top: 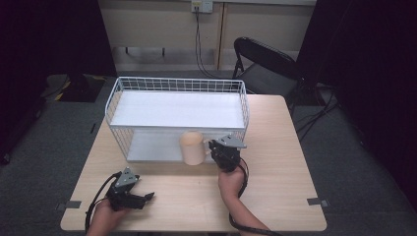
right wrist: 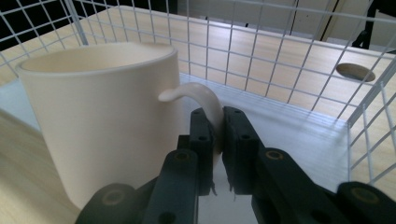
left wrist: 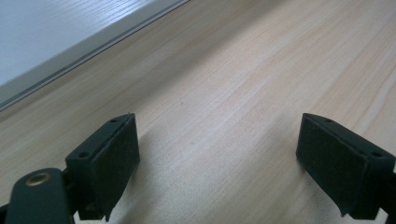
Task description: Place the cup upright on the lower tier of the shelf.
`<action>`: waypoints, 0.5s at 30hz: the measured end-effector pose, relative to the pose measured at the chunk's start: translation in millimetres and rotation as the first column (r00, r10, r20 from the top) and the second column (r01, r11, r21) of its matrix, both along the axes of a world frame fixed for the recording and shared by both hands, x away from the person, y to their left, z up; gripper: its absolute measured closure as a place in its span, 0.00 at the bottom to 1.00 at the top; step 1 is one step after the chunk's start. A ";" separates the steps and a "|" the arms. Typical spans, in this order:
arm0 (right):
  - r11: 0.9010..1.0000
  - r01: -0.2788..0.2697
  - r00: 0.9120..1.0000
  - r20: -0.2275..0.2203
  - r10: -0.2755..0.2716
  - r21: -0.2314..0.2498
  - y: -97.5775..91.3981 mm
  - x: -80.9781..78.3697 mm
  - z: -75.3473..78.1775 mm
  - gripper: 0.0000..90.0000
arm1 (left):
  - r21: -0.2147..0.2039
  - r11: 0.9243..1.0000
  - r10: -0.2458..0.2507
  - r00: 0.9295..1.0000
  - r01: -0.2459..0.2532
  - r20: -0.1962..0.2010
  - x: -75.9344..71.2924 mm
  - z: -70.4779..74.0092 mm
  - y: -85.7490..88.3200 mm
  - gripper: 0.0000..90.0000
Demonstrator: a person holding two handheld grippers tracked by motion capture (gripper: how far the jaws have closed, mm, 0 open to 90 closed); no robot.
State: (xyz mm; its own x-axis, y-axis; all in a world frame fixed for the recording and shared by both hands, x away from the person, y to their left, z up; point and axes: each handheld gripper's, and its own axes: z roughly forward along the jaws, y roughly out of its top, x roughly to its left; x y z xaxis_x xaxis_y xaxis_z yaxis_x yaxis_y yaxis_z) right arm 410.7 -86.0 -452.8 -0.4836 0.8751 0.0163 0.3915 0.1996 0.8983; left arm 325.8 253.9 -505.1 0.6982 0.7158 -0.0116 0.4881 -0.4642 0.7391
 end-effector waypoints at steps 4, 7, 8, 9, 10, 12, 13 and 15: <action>1.000 -0.018 1.000 -0.015 0.018 -0.006 1.5 -1.7 -4.8 0.92 | 0.000 1.000 0.001 1.000 -0.001 -0.001 0.0 0.0 0.0 0.14; 1.000 -0.019 1.000 -0.021 0.019 -0.008 2.5 -0.6 -5.4 0.92 | 0.000 1.000 0.000 1.000 0.000 0.000 0.0 0.0 0.0 0.14; 1.000 -0.016 1.000 -0.023 0.016 -0.009 2.7 1.2 -5.4 0.92 | -0.001 1.000 0.001 1.000 -0.001 -0.001 -0.1 0.0 0.0 0.14; 1.000 -0.016 1.000 -0.023 0.016 -0.009 2.7 1.2 -5.4 0.92 | -0.001 1.000 0.000 1.000 0.000 0.000 0.0 0.0 -0.1 0.14; 1.000 -0.016 1.000 -0.024 0.015 -0.012 2.5 2.1 -5.5 0.92 | 0.000 1.000 0.001 1.000 -0.001 -0.001 -0.1 0.0 0.0 0.14; 1.000 -0.013 1.000 -0.026 0.012 -0.015 2.4 3.4 -6.0 0.92 | -0.001 1.000 0.000 1.000 0.000 0.000 0.0 0.0 -0.1 0.14; 1.000 -0.010 0.999 -0.030 0.010 -0.012 2.3 3.8 -6.4 0.92 | -0.001 1.000 0.000 1.000 0.000 0.000 0.0 0.0 0.0 0.14; 1.000 -0.008 1.000 -0.031 0.008 -0.013 1.7 5.3 -7.7 0.92 | 0.000 1.000 0.000 1.000 0.000 0.000 0.0 0.0 0.0 0.14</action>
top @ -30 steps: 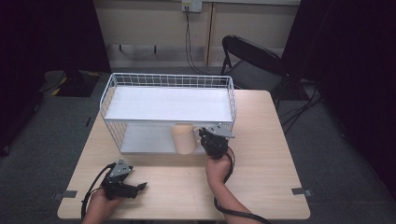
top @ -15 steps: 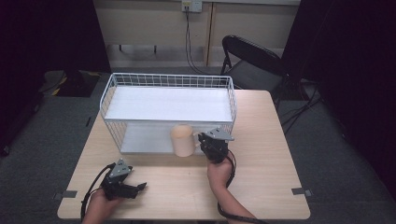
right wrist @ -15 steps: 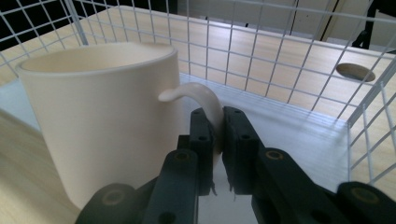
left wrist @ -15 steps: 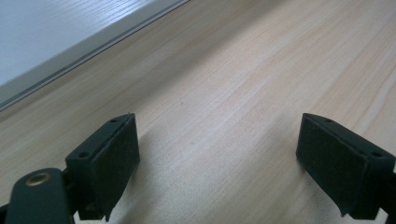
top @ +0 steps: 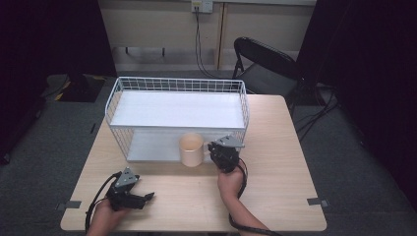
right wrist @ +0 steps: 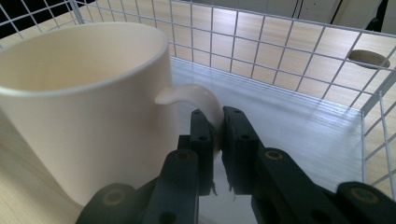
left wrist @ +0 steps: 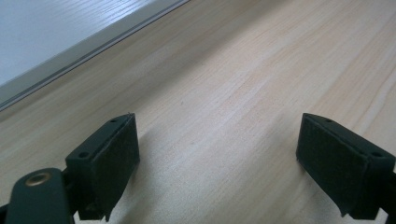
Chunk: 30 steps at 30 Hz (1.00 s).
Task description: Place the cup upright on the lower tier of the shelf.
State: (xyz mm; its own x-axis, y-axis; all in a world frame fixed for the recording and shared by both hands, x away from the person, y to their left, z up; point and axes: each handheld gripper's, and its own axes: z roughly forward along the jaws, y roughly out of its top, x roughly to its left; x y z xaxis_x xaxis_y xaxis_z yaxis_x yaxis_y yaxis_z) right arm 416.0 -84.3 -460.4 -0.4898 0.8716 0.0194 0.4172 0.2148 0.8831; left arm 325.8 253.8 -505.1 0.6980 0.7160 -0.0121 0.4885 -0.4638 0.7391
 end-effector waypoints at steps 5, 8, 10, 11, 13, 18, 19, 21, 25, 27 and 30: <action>1.000 0.010 1.000 -0.003 -0.010 -0.007 -0.1 3.4 -2.5 0.93 | 0.000 1.000 0.000 1.000 0.000 0.000 0.0 0.0 0.0 0.14; 1.000 0.022 1.000 -0.004 -0.022 -0.014 0.2 4.7 -2.4 0.93 | 0.000 1.000 0.001 1.000 -0.001 0.000 0.0 0.0 0.0 0.14; 1.000 0.021 1.000 -0.002 -0.021 -0.015 0.4 4.9 -2.1 0.93 | 0.000 1.000 0.000 1.000 0.000 0.000 0.0 0.0 0.0 0.14; 1.000 0.020 1.000 -0.002 -0.020 -0.018 0.4 5.2 -2.1 0.93 | 0.000 1.000 0.000 1.000 0.000 0.000 0.0 0.0 0.0 0.14; 1.000 0.021 1.000 -0.004 -0.021 -0.018 -0.1 5.4 -2.2 0.93 | 0.000 1.000 0.000 1.000 0.000 0.000 0.0 0.0 0.0 0.14; 1.000 0.024 1.000 -0.006 -0.024 -0.020 -2.6 6.5 -3.7 0.93 | 0.000 1.000 0.000 1.000 0.000 0.000 0.0 0.0 0.0 0.14; 1.000 0.026 1.000 -0.010 -0.027 -0.016 -2.9 6.7 -3.6 0.93 | 0.001 1.000 0.000 1.000 0.000 0.000 0.0 0.0 0.0 0.14; 1.000 0.027 1.000 -0.011 -0.027 -0.016 -3.6 7.3 -3.4 0.93 | 0.001 1.000 0.000 1.000 0.000 0.001 0.0 0.0 0.0 0.14; 0.999 0.028 1.000 -0.014 -0.028 -0.017 -5.1 8.5 -3.2 0.93 | 0.001 1.000 0.000 1.000 0.000 0.000 0.0 0.0 0.0 0.14; 0.999 0.031 0.999 -0.015 -0.031 -0.010 -5.6 8.8 -3.4 0.93 | 0.000 1.000 0.000 1.000 0.000 0.001 0.0 0.0 0.0 0.14; 1.000 0.030 0.999 -0.014 -0.030 -0.009 -5.9 8.8 -3.6 0.92 | 0.000 1.000 0.000 1.000 0.000 0.001 0.0 0.0 0.0 0.14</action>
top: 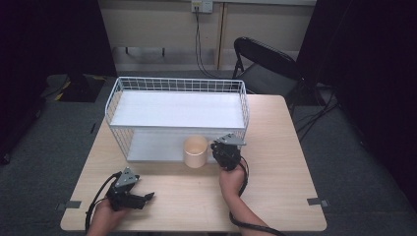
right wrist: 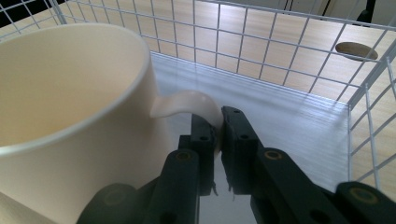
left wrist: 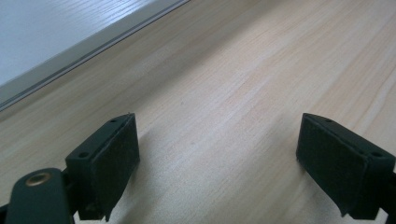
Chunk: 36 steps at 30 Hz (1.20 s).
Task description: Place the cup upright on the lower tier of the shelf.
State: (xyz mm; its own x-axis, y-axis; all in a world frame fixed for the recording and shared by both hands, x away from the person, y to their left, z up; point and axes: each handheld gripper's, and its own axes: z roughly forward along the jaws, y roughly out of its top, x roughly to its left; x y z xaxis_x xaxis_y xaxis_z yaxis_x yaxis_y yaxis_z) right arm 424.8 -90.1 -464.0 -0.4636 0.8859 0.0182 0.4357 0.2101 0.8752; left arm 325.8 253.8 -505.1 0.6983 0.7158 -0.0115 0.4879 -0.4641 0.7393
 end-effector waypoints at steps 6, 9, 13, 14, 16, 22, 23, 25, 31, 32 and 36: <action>1.000 0.004 1.000 -0.010 -0.004 0.003 -0.1 0.3 -0.1 0.86 | 0.000 1.000 0.000 1.000 0.000 0.000 0.0 0.0 0.0 0.14; 1.000 -0.002 1.000 -0.013 0.002 -0.011 1.2 -0.6 -1.8 0.79 | 0.002 1.000 -0.001 1.000 0.001 0.001 0.1 0.0 0.1 0.14; 1.000 0.009 1.000 -0.015 -0.009 -0.009 1.1 -1.6 -2.5 0.71 | 0.000 1.000 0.000 1.000 0.000 -0.001 0.0 0.0 0.0 0.14; 1.000 0.009 1.000 -0.015 -0.009 -0.009 0.8 -1.7 -2.6 0.69 | 0.000 1.000 0.000 1.000 0.000 0.000 0.0 0.0 0.0 0.14; 1.000 0.010 1.000 -0.010 -0.010 -0.013 -0.1 -2.4 -2.1 0.67 | 0.000 1.000 0.000 1.000 0.000 0.000 0.0 0.0 0.0 0.14; 1.000 -0.005 1.000 -0.016 0.005 -0.008 -2.2 -6.5 0.7 0.63 | 0.000 1.000 0.000 1.000 0.000 0.000 0.0 0.0 0.0 0.14; 1.000 -0.005 1.000 -0.016 0.005 -0.010 -2.5 -7.1 0.8 0.62 | 0.000 1.000 0.000 1.000 0.000 0.000 0.0 0.0 0.0 0.14; 1.000 -0.012 1.000 -0.020 0.012 -0.009 -3.9 -8.9 0.9 0.60 | 0.001 1.000 0.000 1.000 0.000 -0.001 0.0 0.0 0.0 0.14; 1.000 -0.020 0.999 -0.026 0.020 -0.013 -7.1 -13.7 0.4 0.56 | 0.000 1.000 0.000 1.000 0.000 0.000 0.0 0.0 0.0 0.14; 1.000 -0.020 0.999 -0.026 0.020 -0.013 -7.1 -13.7 0.4 0.56 | 0.000 1.000 0.000 1.000 0.000 0.000 0.0 0.0 0.0 0.14; 0.999 -0.035 0.999 -0.027 0.034 -0.017 -9.5 -18.9 -0.3 0.55 | 0.001 1.000 0.000 1.000 0.000 0.000 0.0 0.0 0.0 0.14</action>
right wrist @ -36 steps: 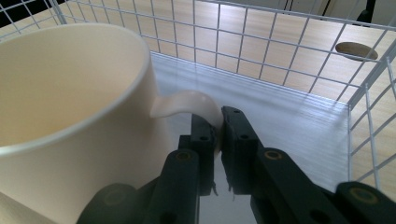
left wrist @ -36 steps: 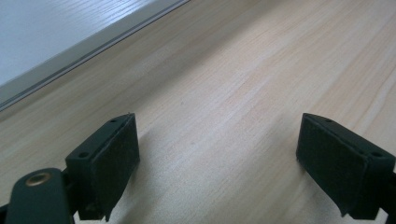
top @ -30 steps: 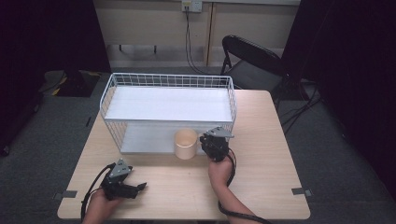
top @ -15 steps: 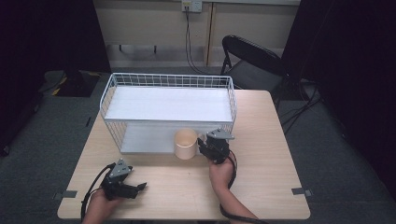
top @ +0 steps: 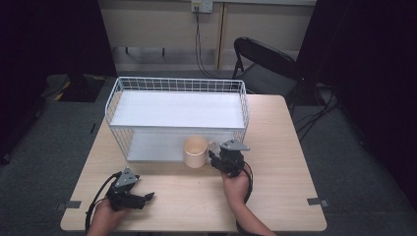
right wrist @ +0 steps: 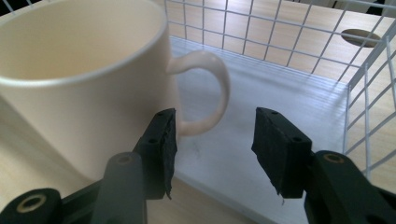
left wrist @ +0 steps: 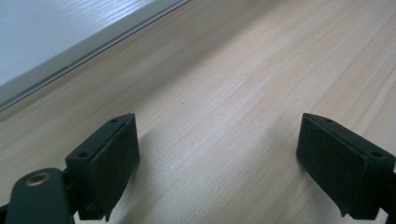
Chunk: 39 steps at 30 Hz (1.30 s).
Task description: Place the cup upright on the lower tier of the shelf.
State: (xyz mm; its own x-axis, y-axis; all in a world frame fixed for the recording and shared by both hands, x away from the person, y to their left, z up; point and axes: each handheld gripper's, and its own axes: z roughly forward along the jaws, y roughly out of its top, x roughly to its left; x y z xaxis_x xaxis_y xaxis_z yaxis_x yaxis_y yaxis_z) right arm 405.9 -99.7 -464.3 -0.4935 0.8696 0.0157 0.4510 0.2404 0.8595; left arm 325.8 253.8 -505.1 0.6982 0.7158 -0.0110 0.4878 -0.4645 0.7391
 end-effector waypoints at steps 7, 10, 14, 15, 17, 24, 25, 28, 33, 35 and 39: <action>1.000 -0.017 1.000 0.003 0.017 -0.015 -5.5 -11.1 -0.1 0.50 | -0.001 1.000 0.002 1.000 -0.002 0.000 -0.1 -0.1 -0.2 0.14; 1.000 -0.031 1.000 -0.005 0.031 -0.002 -7.1 -16.8 1.3 0.42 | -0.001 1.000 0.002 1.000 -0.002 0.000 -0.1 0.0 -0.2 0.14; 0.997 -0.068 0.997 -0.030 0.069 0.029 -6.0 -24.3 2.4 0.26 | -0.001 1.000 0.002 1.000 -0.002 0.000 -0.1 -0.1 -0.2 0.14; 0.996 -0.075 0.996 -0.037 0.076 0.040 -4.7 -26.3 2.6 0.24 | -0.001 1.000 0.002 1.000 -0.002 0.000 -0.1 0.0 -0.2 0.14; 0.995 -0.090 0.994 -0.051 0.093 0.053 -1.3 -29.3 3.1 0.22 | 0.000 1.000 0.002 1.000 -0.002 0.000 -0.1 0.0 -0.2 0.14; 0.991 -0.124 0.992 -0.028 0.125 0.048 17.2 -33.3 3.8 0.19 | -0.001 1.000 0.005 1.000 -0.005 0.001 -0.1 -0.1 -0.5 0.14; 0.991 -0.122 0.992 -0.024 0.124 0.051 19.2 -32.1 4.1 0.19 | -0.001 1.000 0.005 1.000 -0.005 0.000 -0.1 -0.1 -0.4 0.14; 0.992 -0.115 0.993 -0.019 0.116 0.055 24.4 -27.5 4.0 0.19 | -0.001 1.000 0.005 1.000 -0.005 0.000 -0.1 -0.1 -0.4 0.14; 0.993 -0.103 0.994 -0.026 0.104 0.053 30.9 -19.4 3.2 0.19 | -0.001 1.000 0.005 1.000 -0.005 0.000 -0.1 -0.1 -0.4 0.14; 0.994 -0.096 0.995 -0.030 0.098 0.054 32.5 -17.0 3.2 0.19 | -0.001 1.000 0.005 1.000 -0.005 0.000 -0.1 -0.1 -0.4 0.14; 0.992 -0.109 0.994 -0.024 0.110 0.057 38.1 -12.6 5.1 0.27 | -0.001 1.000 0.005 1.000 -0.005 0.000 -0.1 -0.1 -0.5 0.14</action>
